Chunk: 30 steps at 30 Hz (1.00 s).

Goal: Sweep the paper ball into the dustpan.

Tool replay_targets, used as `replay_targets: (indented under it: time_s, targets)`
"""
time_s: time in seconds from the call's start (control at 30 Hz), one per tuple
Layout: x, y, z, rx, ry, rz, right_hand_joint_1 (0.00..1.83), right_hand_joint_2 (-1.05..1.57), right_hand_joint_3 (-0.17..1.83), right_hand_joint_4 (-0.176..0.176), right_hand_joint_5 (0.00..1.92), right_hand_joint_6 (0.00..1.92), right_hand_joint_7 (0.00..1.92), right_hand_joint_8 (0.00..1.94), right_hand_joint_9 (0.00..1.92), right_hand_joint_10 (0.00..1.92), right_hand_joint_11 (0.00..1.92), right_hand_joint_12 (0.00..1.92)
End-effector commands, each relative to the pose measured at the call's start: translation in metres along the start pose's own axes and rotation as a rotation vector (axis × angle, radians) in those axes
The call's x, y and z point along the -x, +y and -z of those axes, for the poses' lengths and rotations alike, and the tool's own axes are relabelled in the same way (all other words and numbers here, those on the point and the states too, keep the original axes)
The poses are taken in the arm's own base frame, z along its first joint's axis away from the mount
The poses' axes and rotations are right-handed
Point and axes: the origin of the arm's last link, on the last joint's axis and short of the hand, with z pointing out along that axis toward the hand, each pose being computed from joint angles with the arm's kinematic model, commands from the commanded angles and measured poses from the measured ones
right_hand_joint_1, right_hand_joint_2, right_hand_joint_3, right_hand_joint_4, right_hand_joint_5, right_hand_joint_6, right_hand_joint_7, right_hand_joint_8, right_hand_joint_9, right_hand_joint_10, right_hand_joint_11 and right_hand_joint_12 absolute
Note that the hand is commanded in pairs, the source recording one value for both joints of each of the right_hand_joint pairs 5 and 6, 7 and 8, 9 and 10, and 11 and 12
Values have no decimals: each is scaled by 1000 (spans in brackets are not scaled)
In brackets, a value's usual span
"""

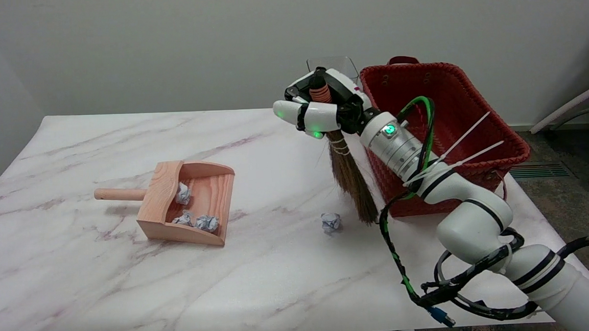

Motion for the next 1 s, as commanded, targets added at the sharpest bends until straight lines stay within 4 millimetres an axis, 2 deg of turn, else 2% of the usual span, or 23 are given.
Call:
replay_targets:
  time_s: [0.03,0.27,0.43,0.6,0.83,1.0]
  targets:
    - [45,16,-23,-57,11,-63,1169,1571,358,0,1920,1920,1920,1920,1918,1918,1844,1844]
    - [55,33,-36,-121,15,3,1162,1571,359,0,1920,1920,1920,1920,1920,1920,1865,1865]
    - [68,43,-57,-138,46,-9,1160,1571,384,0,1920,1920,1920,1920,1920,1920,1877,1877]
    - [79,43,-80,-176,48,-67,1160,1571,378,0,1920,1920,1920,1920,1920,1920,1872,1872]
    - [84,22,-115,-218,41,-90,1151,1571,356,0,1920,1920,1920,1920,1920,1920,1873,1873]
    - [79,-3,-141,-282,67,-138,1149,1571,348,0,1920,1920,1920,1920,1920,1920,1861,1861]
